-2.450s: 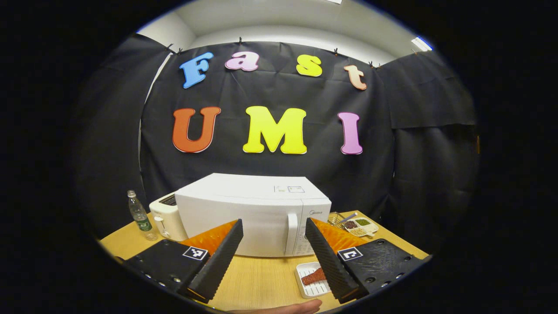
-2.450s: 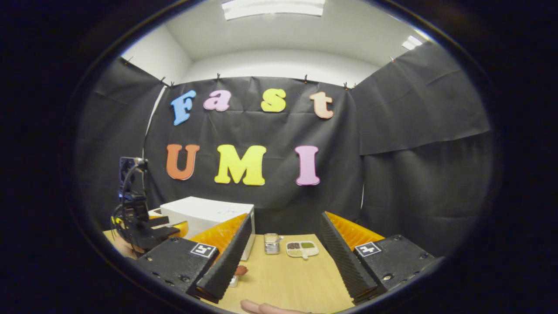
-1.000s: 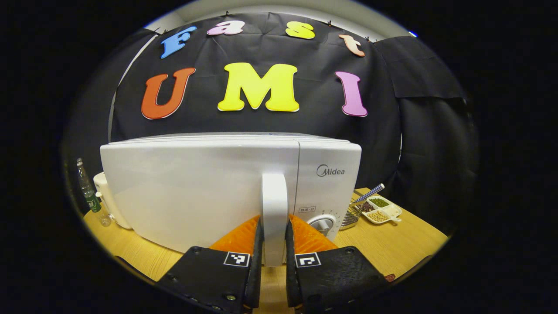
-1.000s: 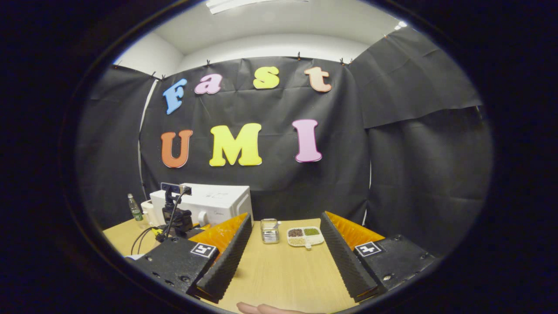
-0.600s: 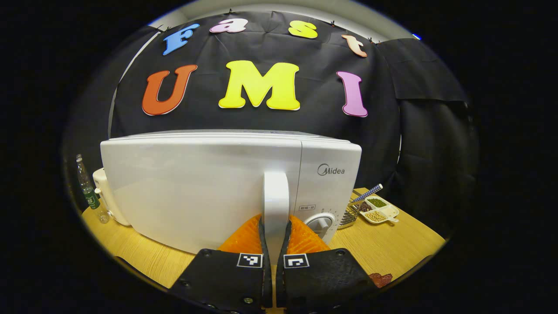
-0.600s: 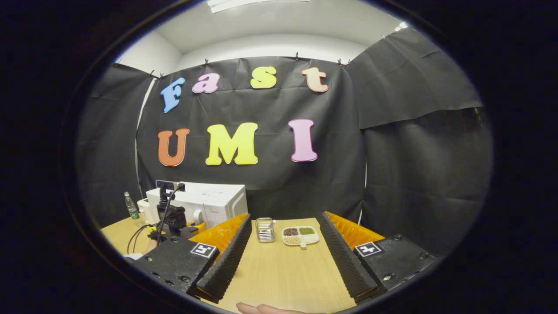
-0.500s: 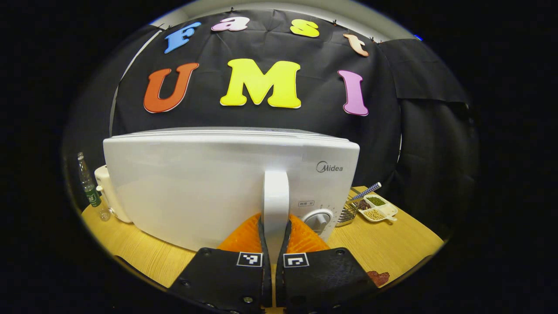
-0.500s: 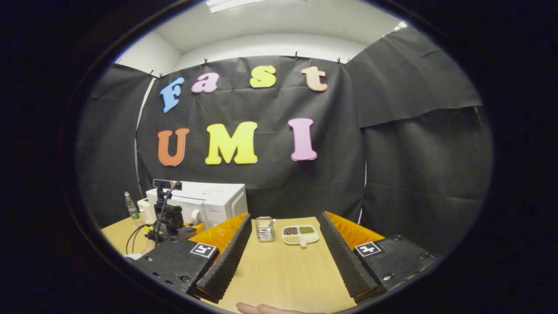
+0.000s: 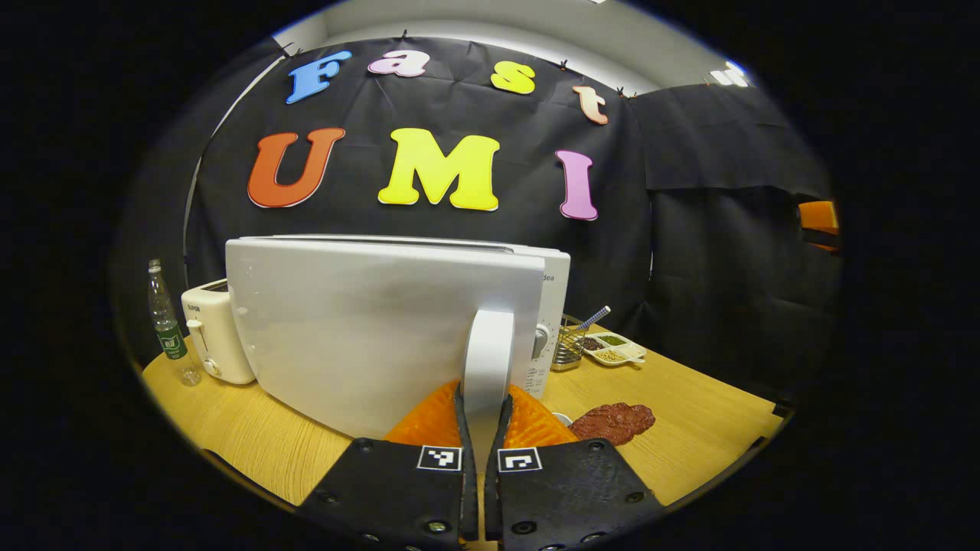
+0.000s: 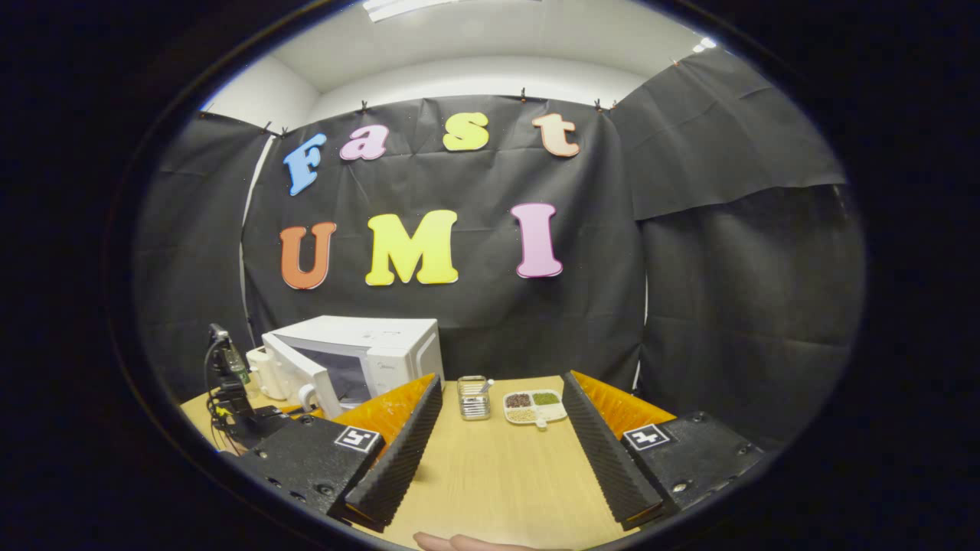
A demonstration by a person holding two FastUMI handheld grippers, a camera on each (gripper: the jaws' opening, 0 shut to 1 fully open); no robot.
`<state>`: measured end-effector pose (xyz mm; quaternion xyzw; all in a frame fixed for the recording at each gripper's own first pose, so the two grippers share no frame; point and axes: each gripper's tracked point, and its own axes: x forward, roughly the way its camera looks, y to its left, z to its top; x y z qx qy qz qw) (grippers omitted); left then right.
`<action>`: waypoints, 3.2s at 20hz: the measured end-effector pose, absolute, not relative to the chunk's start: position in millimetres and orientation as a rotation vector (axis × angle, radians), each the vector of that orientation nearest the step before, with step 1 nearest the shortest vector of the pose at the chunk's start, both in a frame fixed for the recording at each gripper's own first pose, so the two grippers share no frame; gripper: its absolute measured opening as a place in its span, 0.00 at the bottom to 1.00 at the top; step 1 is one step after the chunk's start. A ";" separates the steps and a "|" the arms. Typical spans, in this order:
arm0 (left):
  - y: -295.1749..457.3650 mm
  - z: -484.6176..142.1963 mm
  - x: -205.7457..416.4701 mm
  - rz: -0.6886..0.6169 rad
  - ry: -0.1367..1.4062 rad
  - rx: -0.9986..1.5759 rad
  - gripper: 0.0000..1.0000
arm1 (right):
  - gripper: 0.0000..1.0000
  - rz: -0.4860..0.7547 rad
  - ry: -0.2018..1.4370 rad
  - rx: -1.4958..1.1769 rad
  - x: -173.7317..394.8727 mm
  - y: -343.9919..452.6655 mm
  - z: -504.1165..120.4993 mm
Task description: Open the microwave oven with the left hand, put the food in, and close the microwave oven.
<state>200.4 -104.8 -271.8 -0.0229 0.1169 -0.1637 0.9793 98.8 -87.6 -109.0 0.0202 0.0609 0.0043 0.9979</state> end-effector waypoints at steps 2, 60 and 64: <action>-88.6 -270.3 182.6 -0.315 0.228 -0.019 0.03 | 0.90 0.014 0.131 0.029 96.6 -77.6 -112.8; 49.6 -109.5 49.2 -0.026 0.179 -0.007 0.93 | 0.11 0.551 0.854 0.161 182.4 69.3 -308.8; 53.7 -115.0 46.6 -0.035 0.185 -0.013 0.93 | 0.11 0.540 0.702 -0.023 160.9 89.9 -277.0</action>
